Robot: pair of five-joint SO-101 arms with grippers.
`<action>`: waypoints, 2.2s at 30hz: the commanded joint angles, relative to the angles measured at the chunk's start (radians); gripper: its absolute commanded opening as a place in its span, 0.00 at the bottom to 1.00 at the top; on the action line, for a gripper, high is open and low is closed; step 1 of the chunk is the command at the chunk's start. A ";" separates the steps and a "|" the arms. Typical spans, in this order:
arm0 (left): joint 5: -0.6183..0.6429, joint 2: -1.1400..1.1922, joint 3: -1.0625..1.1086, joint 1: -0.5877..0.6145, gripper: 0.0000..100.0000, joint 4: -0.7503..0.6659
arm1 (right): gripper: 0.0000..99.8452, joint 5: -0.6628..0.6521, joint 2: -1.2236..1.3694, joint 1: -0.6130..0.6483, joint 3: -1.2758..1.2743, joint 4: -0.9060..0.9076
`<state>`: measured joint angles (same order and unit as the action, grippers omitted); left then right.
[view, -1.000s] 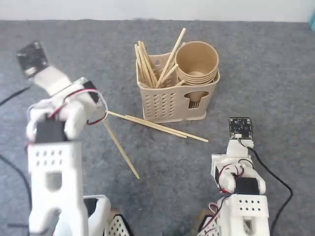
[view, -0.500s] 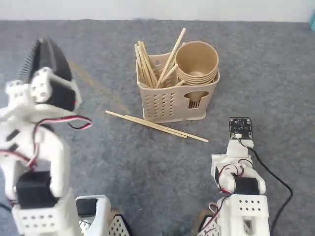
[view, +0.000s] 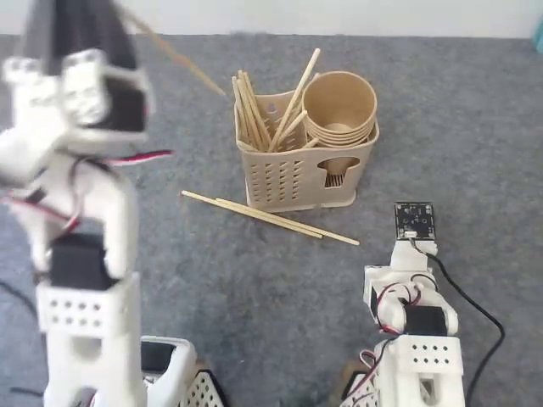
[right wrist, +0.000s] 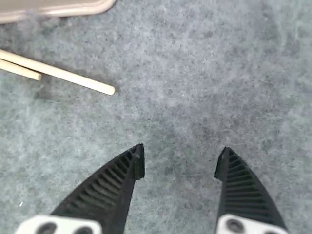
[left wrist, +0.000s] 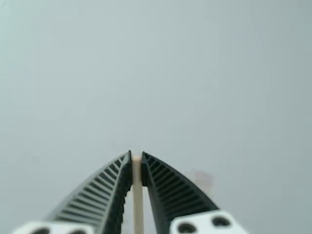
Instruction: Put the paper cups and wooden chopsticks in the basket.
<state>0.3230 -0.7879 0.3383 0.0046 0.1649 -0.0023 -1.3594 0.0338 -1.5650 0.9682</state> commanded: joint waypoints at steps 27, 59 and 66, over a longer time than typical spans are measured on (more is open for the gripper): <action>-0.158 0.189 0.217 -0.230 0.01 -0.175 | 0.25 -0.012 -0.019 -0.021 0.015 -0.001; -0.029 0.235 -0.071 -0.255 0.01 -0.026 | 0.25 -0.014 -0.019 -0.021 0.020 -0.002; -0.117 0.232 0.165 -0.255 0.01 -0.118 | 0.25 -0.014 -0.019 -0.021 0.020 -0.002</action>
<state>0.2417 -0.5501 0.4411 -0.2440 0.1005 -0.0023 -1.3594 0.0338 -1.5650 0.9682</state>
